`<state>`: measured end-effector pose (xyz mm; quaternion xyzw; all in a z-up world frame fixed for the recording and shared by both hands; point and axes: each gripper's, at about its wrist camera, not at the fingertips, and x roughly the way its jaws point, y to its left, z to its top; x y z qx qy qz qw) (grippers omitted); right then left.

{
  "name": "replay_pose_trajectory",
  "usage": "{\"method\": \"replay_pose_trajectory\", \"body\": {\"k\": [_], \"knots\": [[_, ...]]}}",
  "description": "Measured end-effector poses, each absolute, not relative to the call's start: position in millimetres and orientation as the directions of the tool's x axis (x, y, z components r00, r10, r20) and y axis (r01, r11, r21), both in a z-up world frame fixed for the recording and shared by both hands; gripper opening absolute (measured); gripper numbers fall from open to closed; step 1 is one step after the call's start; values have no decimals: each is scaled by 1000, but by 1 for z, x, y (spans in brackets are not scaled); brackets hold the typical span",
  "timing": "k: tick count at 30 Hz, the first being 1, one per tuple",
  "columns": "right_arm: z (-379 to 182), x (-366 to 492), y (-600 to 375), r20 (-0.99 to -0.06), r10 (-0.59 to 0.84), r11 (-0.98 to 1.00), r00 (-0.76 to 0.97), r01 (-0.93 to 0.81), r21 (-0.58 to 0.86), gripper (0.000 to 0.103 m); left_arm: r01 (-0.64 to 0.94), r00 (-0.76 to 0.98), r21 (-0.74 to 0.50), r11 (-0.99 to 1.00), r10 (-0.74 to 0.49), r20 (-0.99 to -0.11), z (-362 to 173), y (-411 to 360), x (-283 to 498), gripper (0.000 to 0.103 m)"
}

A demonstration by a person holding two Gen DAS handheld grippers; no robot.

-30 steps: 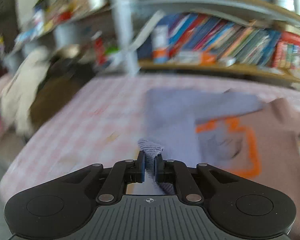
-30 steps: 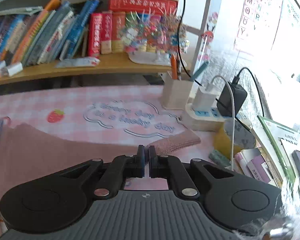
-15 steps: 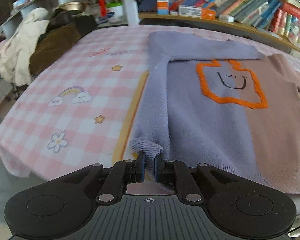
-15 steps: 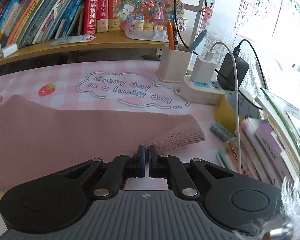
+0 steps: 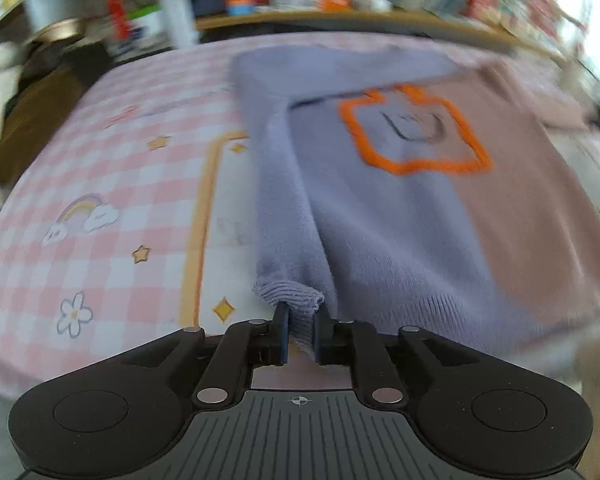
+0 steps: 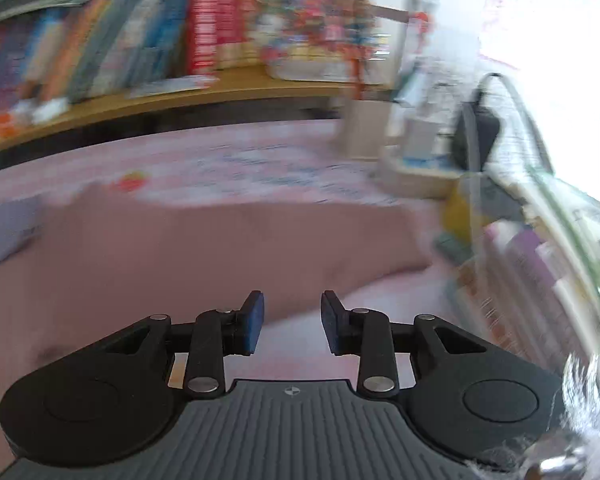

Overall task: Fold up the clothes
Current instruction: 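Pull the pink sleeve outward with the right gripper and release it flat, then pull the lavender sleeve outward with the left gripper and lay it flat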

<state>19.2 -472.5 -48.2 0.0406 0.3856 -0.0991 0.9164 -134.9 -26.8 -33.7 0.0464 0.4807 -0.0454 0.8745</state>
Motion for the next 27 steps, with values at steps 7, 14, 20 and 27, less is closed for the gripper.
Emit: {"method": "replay_pose_trajectory", "body": {"k": [7, 14, 20, 27], "knots": [[-36, -18, -405, -734, 143, 987, 664, -37, 159, 28, 172, 539, 113, 979, 3, -842, -5, 17, -143, 24], [-46, -29, -364, -783, 123, 992, 610, -44, 122, 28, 182, 727, 266, 947, 52, -685, 21, 1, -72, 24], [-46, -43, -341, -796, 71, 997, 601, -40, 59, 28, 439, 744, 301, 846, -155, -650, -1, -114, 10, 24], [-51, -70, -328, -812, 19, 999, 584, 11, 31, 25, 594, 717, 383, 707, -249, -651, -42, -209, 65, 24]]}}
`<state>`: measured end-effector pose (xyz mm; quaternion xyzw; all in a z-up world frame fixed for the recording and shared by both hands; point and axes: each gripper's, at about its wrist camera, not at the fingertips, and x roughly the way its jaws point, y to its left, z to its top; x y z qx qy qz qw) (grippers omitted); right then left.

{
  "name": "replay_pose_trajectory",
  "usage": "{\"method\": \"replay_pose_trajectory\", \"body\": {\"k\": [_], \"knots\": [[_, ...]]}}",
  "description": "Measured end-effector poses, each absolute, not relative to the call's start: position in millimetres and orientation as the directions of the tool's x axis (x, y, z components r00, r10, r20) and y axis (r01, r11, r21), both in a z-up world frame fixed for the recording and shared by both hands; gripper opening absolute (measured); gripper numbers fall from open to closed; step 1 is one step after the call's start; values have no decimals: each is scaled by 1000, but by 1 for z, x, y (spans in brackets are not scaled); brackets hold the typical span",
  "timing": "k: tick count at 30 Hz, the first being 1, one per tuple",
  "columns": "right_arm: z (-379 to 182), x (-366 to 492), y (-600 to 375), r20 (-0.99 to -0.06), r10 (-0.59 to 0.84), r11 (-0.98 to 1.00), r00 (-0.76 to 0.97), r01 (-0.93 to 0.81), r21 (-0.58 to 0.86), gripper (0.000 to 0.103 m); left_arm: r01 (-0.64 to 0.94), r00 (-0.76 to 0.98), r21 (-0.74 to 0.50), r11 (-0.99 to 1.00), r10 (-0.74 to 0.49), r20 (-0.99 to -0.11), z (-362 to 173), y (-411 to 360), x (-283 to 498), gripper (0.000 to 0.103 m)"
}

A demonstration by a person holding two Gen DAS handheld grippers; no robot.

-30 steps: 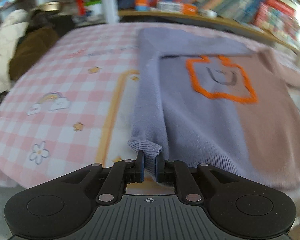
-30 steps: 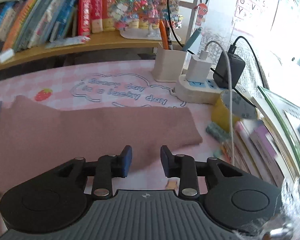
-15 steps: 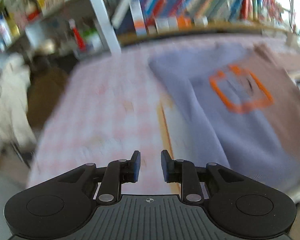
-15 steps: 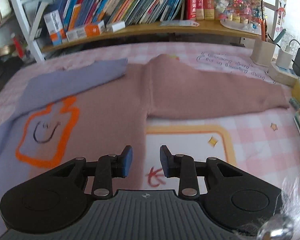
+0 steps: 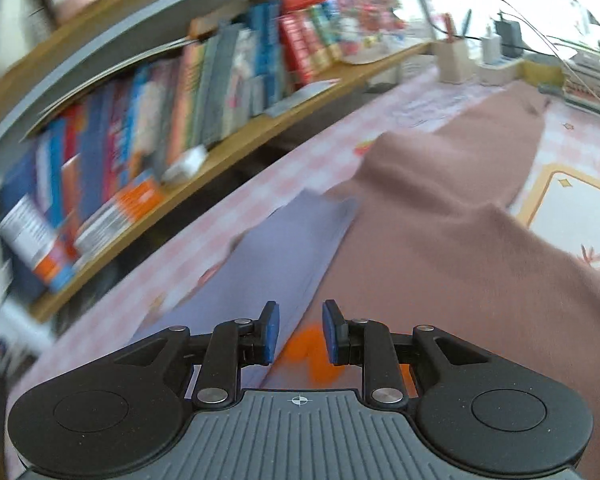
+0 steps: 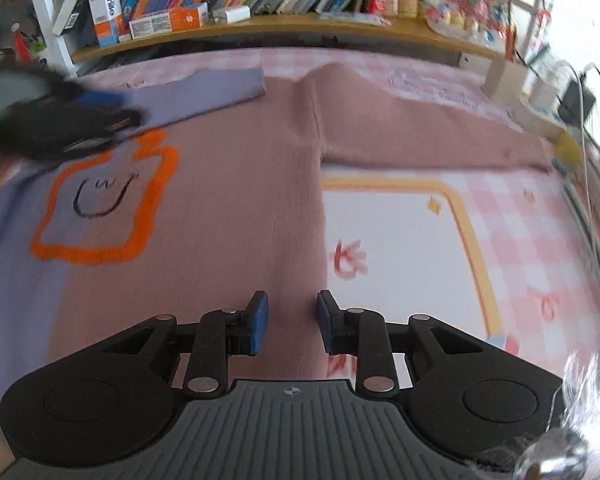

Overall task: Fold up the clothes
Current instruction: 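Pull the lavender sleeve outward with the left gripper and lay it flat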

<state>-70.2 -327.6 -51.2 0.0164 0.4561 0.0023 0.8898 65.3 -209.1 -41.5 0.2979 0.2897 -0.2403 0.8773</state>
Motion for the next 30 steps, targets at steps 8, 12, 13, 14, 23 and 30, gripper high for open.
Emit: {"method": "replay_pose_trajectory", "body": {"k": [8, 12, 13, 14, 23, 30], "knots": [[-52, -78, -324, -807, -3, 998, 591, 52, 34, 25, 636, 722, 486, 599, -240, -649, -65, -271, 103, 25], [-52, -76, -323, -809, -6, 997, 588, 68, 42, 25, 618, 748, 524, 586, -231, -623, -76, -280, 110, 24], [-52, -76, -323, -809, -6, 997, 588, 69, 43, 25, 612, 754, 534, 583, -230, -615, -78, -281, 111, 24], [-53, -76, -323, -809, -6, 997, 588, 69, 43, 25, 607, 761, 543, 580, -228, -607, -81, -283, 112, 24], [-52, -70, -325, -823, 8, 998, 568, 43, 40, 25, 450, 834, 395, 801, -220, -505, -28, -190, 129, 6], [-52, -66, -324, -830, 15, 1000, 558, 14, 27, 26, 79, 910, 203, 976, 13, -415, 35, 3, 93, 5]]}}
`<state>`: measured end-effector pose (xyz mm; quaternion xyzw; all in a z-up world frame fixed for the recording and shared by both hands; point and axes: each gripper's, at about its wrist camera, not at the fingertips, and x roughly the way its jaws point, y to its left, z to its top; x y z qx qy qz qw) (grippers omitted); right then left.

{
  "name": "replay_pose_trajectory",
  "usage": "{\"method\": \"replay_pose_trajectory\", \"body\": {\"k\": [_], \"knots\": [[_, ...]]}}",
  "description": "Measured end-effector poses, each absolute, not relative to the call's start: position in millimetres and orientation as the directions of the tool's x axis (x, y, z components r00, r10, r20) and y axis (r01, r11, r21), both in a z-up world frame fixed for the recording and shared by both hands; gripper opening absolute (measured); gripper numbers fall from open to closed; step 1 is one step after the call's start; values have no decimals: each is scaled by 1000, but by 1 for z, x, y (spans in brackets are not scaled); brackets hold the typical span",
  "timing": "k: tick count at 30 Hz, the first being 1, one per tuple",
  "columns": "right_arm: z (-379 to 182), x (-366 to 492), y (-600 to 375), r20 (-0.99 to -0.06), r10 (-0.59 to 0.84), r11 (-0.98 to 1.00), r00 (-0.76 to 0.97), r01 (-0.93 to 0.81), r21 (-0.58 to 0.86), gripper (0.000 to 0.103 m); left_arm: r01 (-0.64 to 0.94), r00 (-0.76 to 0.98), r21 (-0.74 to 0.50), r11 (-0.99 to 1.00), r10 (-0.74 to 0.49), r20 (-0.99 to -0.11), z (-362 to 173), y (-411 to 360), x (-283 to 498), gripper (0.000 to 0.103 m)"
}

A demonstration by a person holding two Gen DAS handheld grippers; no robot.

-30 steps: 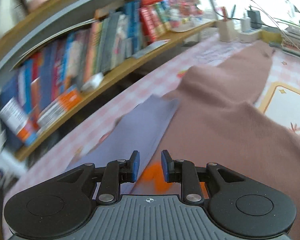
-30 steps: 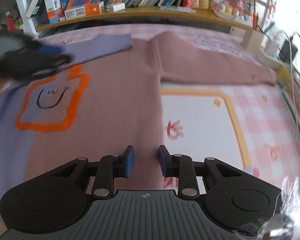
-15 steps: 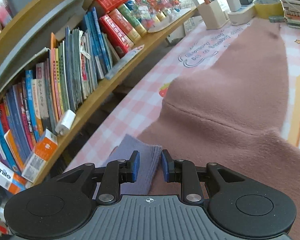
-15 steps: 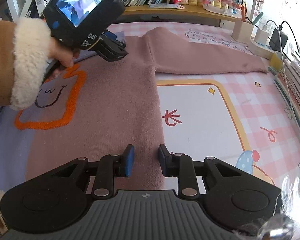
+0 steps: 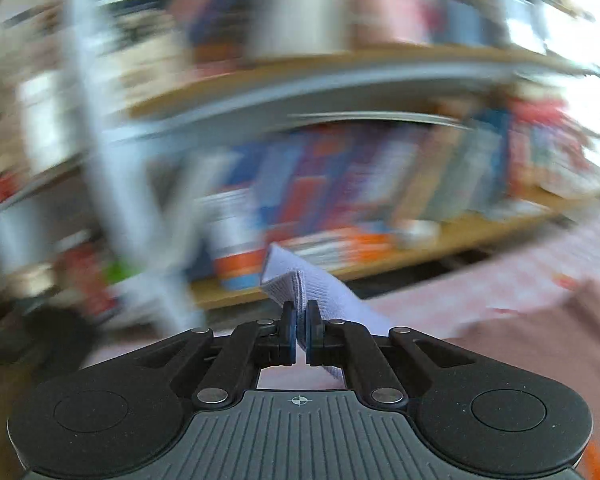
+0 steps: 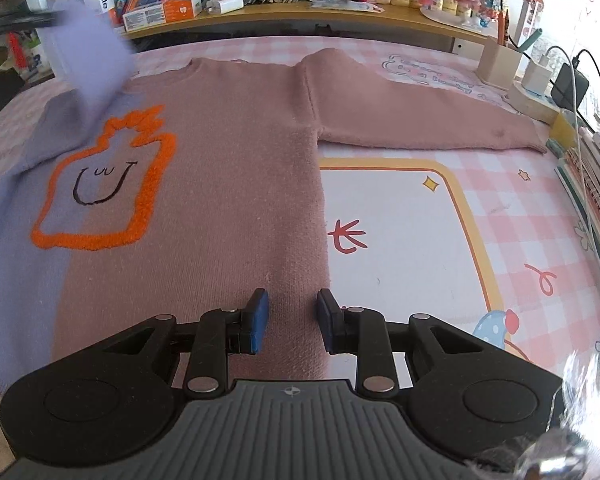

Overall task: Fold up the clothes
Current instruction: 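Pull the lavender sleeve outward with the left gripper and lay it flat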

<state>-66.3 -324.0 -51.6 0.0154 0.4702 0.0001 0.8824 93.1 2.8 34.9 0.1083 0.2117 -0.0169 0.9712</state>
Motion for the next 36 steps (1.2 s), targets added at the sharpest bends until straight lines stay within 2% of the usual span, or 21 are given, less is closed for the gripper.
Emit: {"method": "replay_pose_trajectory", "body": {"k": [6, 11, 17, 23, 25, 26, 27, 28, 29, 31, 32, 36], "knots": [[-51, -61, -322, -839, 23, 1000, 543, -25, 11, 26, -85, 852, 317, 945, 234, -469, 21, 101, 66, 5], [-51, -56, -320, -850, 17, 999, 526, -36, -2, 26, -217, 807, 303, 928, 345, -480, 11, 144, 63, 5], [-50, -52, -317, -857, 2, 999, 516, -34, -18, 26, -311, 726, 307, 900, 433, -534, -4, 188, 67, 6], [-50, -49, -314, -863, -3, 998, 505, -57, -36, 26, -373, 655, 302, 877, 479, -584, -8, 218, 53, 14], [-50, -48, -314, -863, -1, 997, 505, -63, -39, 26, -400, 630, 313, 862, 506, -589, -8, 224, 44, 22], [-50, -48, -314, -863, -1, 997, 505, -66, -39, 26, -417, 610, 327, 848, 528, -591, -8, 227, 40, 40], [-50, -49, -313, -863, 0, 997, 505, -68, -40, 26, -442, 586, 344, 828, 557, -589, -8, 230, 36, 66], [-49, -48, -313, -863, 0, 997, 505, -72, -42, 26, -470, 562, 360, 806, 587, -583, -8, 233, 31, 73], [-49, -48, -312, -864, 0, 996, 504, -76, -44, 26, -492, 549, 356, 794, 601, -581, -7, 234, 25, 74], [-49, -47, -312, -865, 3, 995, 502, -85, -46, 26, -530, 558, 296, 795, 589, -585, 1, 230, 8, 74], [-49, -47, -312, -865, 5, 995, 502, -90, -47, 26, -525, 592, 229, 820, 545, -594, 6, 222, -2, 74], [-49, -50, -314, -864, 12, 994, 504, -99, -44, 26, -285, 733, -75, 956, 167, -659, 11, 162, -28, 74]]}}
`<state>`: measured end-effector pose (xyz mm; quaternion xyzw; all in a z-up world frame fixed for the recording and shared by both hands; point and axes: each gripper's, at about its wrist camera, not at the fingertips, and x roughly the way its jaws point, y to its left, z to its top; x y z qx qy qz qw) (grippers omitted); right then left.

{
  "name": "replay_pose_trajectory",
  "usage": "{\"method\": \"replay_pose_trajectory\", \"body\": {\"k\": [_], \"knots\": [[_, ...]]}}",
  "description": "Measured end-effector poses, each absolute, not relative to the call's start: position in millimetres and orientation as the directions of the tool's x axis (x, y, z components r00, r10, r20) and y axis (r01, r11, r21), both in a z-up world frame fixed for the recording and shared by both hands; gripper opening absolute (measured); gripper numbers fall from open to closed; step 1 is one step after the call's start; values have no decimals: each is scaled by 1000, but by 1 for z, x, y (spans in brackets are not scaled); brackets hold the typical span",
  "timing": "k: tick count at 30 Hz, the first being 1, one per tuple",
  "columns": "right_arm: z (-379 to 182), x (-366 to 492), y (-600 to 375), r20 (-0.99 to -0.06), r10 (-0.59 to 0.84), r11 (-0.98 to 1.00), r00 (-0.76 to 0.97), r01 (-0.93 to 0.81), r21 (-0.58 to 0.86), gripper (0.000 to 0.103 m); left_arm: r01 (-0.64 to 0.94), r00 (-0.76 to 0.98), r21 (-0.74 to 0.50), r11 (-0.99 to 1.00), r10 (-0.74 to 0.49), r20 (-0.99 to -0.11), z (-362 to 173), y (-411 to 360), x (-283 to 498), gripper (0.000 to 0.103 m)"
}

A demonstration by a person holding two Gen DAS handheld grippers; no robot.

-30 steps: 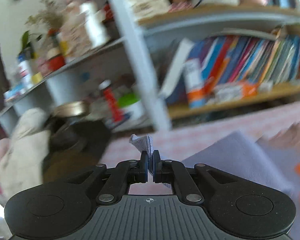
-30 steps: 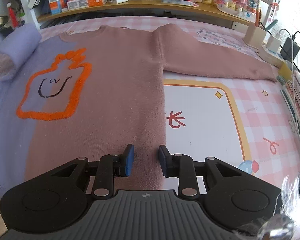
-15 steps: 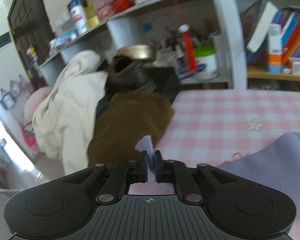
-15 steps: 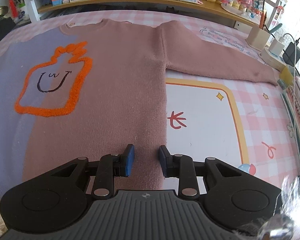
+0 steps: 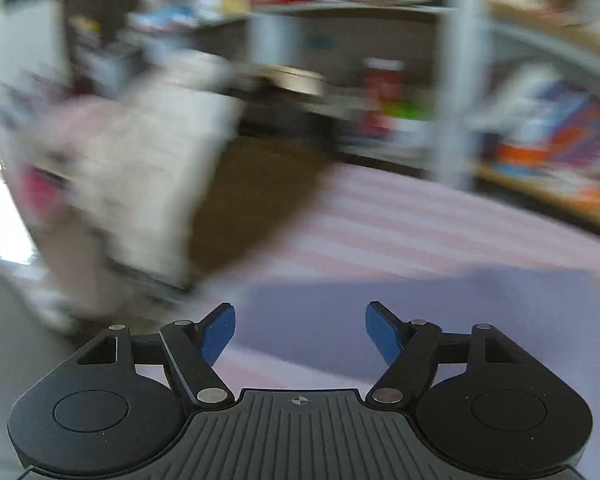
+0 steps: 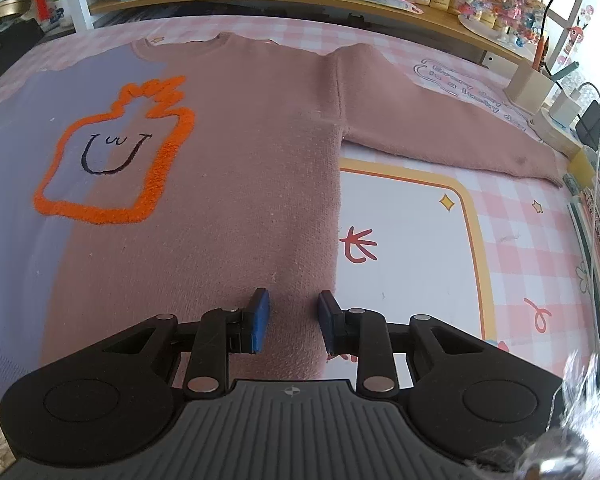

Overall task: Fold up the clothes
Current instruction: 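Pull the lavender sleeve outward with the left gripper and lay it flat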

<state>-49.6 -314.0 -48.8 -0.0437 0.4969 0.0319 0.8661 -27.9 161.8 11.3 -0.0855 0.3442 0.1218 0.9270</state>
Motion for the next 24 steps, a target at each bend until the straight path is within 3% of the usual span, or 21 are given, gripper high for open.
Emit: {"method": "replay_pose_trajectory", "body": {"k": [3, 9, 10, 12, 13, 15, 16, 24], "knots": [[-49, -51, -315, -863, 18, 994, 505, -105, -41, 26, -143, 719, -192, 971, -31, -694, -1, 113, -26, 74], [-49, -59, -321, -854, 36, 996, 519, -92, -15, 26, -78, 644, -123, 989, -44, -763, -28, 63, -4, 72], [-49, -61, -321, -852, 36, 996, 523, -85, -10, 26, -77, 633, -102, 992, -30, -773, -33, 59, -1, 67], [-50, -63, -322, -848, 36, 997, 529, -72, -2, 26, -67, 618, -78, 995, -21, -786, -39, 54, 7, 35], [-50, -64, -323, -846, 36, 998, 532, -66, 0, 25, -64, 620, -70, 995, -16, -784, -41, 52, 9, 31], [-50, -67, -324, -842, 34, 998, 539, -59, 3, 22, -39, 626, -71, 997, -31, -779, -41, 48, 12, 7], [-50, -68, -325, -838, 36, 998, 544, -55, 7, 13, -24, 627, -65, 998, -36, -778, -42, 46, 16, 5], [-53, -62, -316, -802, 26, 999, 597, -52, -7, 8, 13, 643, 12, 1000, 1, -766, -47, 43, 58, 4]]}}
